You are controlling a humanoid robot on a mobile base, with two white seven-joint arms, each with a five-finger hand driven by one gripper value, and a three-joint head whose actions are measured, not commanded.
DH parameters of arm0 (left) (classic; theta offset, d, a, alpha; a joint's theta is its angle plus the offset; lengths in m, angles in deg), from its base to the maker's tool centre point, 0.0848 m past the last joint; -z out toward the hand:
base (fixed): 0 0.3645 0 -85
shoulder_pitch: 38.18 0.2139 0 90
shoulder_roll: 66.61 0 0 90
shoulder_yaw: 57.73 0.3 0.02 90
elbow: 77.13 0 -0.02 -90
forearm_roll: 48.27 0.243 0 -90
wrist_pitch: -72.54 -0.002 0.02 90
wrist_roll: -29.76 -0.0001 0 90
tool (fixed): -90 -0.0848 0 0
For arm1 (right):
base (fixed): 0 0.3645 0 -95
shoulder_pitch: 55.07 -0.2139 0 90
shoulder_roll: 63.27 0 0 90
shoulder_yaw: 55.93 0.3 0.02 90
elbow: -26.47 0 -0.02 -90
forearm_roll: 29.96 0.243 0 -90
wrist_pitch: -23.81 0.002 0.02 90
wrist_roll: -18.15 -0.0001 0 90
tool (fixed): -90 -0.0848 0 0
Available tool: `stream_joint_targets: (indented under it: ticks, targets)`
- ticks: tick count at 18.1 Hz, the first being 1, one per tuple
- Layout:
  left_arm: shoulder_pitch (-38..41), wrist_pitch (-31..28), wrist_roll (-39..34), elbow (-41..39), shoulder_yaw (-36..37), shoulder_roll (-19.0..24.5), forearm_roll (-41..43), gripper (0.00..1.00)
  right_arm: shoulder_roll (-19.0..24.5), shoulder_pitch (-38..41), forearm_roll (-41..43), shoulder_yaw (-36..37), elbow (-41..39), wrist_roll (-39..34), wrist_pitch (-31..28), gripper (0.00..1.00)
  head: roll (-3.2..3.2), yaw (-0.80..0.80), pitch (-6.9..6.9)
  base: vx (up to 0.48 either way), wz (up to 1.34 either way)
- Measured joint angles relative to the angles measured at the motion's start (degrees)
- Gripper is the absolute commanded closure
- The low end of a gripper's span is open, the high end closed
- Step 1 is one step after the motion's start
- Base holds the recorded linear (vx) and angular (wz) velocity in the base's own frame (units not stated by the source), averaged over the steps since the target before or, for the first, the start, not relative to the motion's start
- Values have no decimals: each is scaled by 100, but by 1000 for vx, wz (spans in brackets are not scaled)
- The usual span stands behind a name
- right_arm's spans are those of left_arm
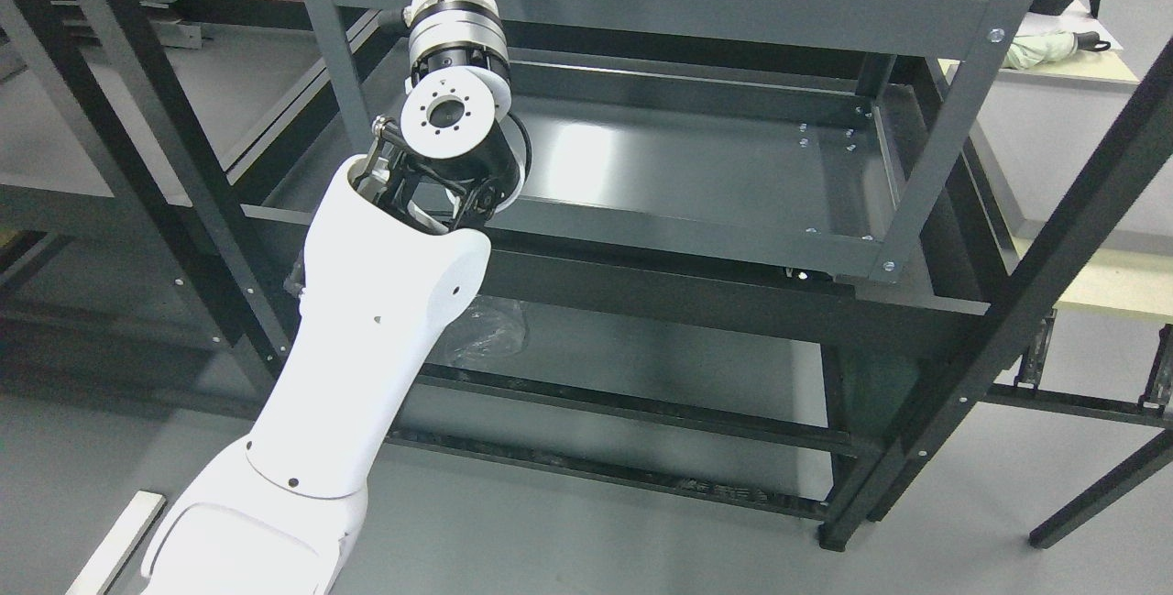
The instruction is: Place yellow IKEA cup on middle right shelf
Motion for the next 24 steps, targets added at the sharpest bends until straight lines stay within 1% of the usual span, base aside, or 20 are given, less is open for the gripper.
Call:
stream_joint_targets:
  ticks: [5, 10, 13, 16, 18, 20, 21, 22, 24]
  targets:
    - [505, -19, 570, -515, 327, 0, 39, 1, 0, 0, 0, 0, 0, 0, 0, 1, 0, 0, 0, 0, 109]
    - [1119, 109, 697, -958, 819, 0, 104, 1, 0, 0, 0, 0, 0, 0, 0, 1, 0, 0, 0, 14, 32]
    - [1563, 226, 797, -1164, 1156, 0, 291, 1, 0, 0, 0, 0, 0, 0, 2, 1, 0, 0, 0, 25, 101]
    - [2219, 370, 1094, -1300, 1370, 0, 509, 1, 0, 4, 0, 0, 0, 0, 4, 1, 0, 0, 0, -3, 96]
    - [2670, 478, 1485, -1346, 1369, 0, 633, 1, 0, 2, 0, 0, 0, 0, 4, 1, 0, 0, 0, 6, 115]
    - [3049, 506, 2179, -1338, 1208, 0, 712, 1, 0, 1, 0, 0, 0, 0, 4, 1, 0, 0, 0, 43, 207]
    - [3270, 522, 2675, -1309, 998, 0, 753, 1, 0, 2, 0, 0, 0, 0, 4, 1, 0, 0, 0, 73, 322]
    - [3415, 531, 2997, -1280, 799, 0, 787, 1, 0, 2, 0, 0, 0, 0, 4, 1, 0, 0, 0, 73, 322]
    - [3676, 536, 3321, -1228, 370, 0, 894, 1, 0, 0, 0, 0, 0, 0, 4, 1, 0, 0, 0, 104, 386]
